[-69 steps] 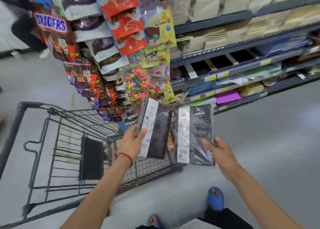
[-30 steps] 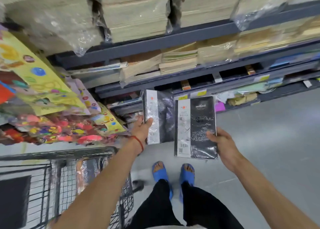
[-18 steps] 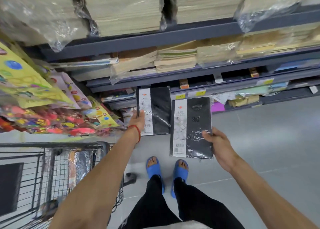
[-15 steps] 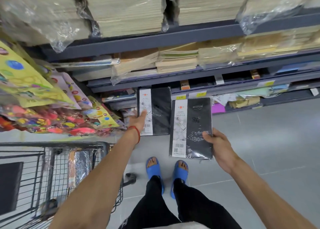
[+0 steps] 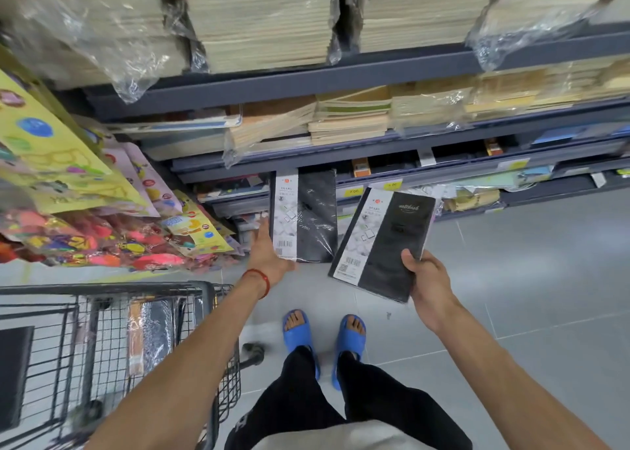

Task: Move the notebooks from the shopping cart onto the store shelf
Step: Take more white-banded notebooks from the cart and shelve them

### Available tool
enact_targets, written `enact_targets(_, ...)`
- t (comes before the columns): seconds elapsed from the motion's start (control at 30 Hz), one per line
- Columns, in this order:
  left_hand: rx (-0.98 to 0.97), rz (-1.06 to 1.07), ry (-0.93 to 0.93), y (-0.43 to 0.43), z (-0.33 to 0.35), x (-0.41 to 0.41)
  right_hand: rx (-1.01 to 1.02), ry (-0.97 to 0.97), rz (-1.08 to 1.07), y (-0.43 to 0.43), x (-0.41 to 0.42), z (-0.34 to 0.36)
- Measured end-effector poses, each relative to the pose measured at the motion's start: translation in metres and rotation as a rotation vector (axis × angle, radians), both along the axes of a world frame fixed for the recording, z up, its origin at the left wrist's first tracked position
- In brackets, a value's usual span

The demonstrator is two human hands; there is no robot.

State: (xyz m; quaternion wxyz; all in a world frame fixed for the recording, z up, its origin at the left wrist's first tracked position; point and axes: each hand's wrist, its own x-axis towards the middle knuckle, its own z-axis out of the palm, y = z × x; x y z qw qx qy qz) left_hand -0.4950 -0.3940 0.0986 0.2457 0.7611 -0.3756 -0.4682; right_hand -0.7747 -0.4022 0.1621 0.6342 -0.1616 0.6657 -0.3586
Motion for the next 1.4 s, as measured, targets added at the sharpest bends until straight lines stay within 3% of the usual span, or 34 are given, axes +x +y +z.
enact_targets(0.07,-0.044,-0.022,-0.104,-0.007,-0.003,0.002,0.012,-0.016,0.026,0.001,0.000,-0.001)
enact_targets(0.3,-0.159,0.004,-0.212,-0.033,-0.009,0.002,-0.002,-0.045,0.111,0.005,0.007,-0.009)
enact_targets(0.9,-0.097,0.260,-0.267,-0.054,-0.013,-0.020,-0.055,-0.069,0.246,-0.014,0.011,-0.021)
enact_targets(1.03,-0.167,0.407,-0.043,-0.029,0.008,-0.024,-0.082,-0.119,0.352,-0.017,0.011,-0.011)
enact_targets(1.13,0.063,0.409,0.337,-0.014,0.039,-0.028,-0.098,-0.148,0.445,-0.024,0.014,-0.011)
enact_targets(1.2,0.182,0.258,0.599,0.000,0.056,-0.033,-0.106,-0.155,0.491,-0.027,0.015,-0.014)
enact_targets(1.3,0.105,0.051,0.476,0.014,0.056,-0.040,-0.148,-0.141,0.578,-0.030,0.018,-0.020)
enact_targets(1.4,-0.004,0.024,0.413,0.018,0.050,-0.052,-0.202,-0.130,0.656,-0.031,0.026,-0.023)
